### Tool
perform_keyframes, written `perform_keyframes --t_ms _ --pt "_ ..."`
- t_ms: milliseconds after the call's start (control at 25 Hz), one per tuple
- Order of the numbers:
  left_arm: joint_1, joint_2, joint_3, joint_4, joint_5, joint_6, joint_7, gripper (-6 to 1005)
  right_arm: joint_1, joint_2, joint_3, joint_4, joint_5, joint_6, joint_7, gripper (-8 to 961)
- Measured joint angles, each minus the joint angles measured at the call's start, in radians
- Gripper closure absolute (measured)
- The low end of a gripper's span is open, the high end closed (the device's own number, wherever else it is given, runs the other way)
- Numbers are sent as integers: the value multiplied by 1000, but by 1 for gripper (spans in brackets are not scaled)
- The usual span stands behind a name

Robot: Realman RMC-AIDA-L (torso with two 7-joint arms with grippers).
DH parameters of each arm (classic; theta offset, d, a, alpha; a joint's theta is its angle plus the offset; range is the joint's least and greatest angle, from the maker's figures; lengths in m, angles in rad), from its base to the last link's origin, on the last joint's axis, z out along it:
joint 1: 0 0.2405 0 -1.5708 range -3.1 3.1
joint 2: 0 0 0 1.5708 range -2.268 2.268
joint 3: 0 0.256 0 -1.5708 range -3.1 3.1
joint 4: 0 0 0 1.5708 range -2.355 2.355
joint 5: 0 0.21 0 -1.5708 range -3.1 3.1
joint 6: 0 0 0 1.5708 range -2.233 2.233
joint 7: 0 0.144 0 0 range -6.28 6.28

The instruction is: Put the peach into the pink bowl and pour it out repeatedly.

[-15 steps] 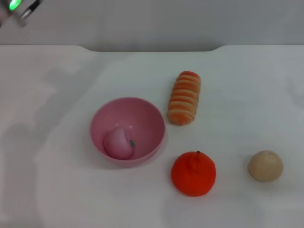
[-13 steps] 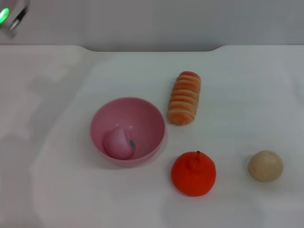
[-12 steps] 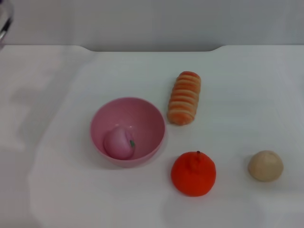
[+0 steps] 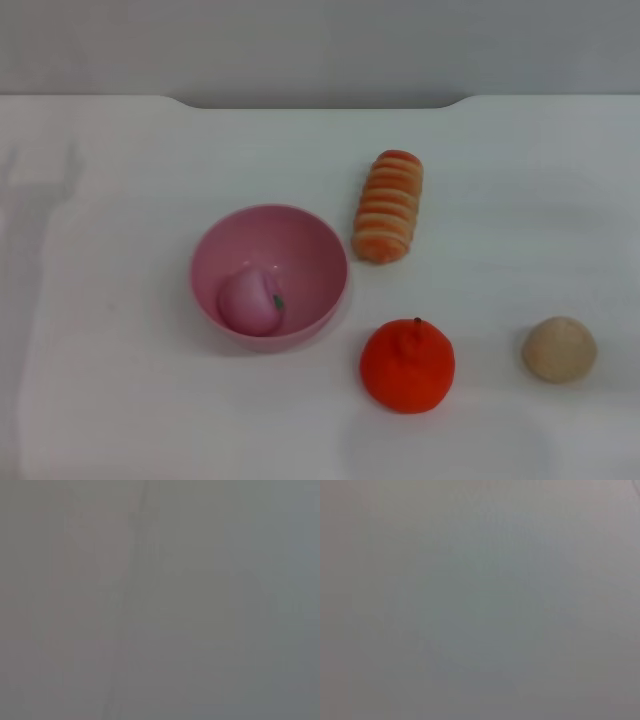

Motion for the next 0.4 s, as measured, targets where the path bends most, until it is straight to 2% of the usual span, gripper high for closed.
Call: perform_keyframes --t_ms 400 --pt "27 1 39 -8 5 35 -30 194 43 1 10 68 1 4 -65 419"
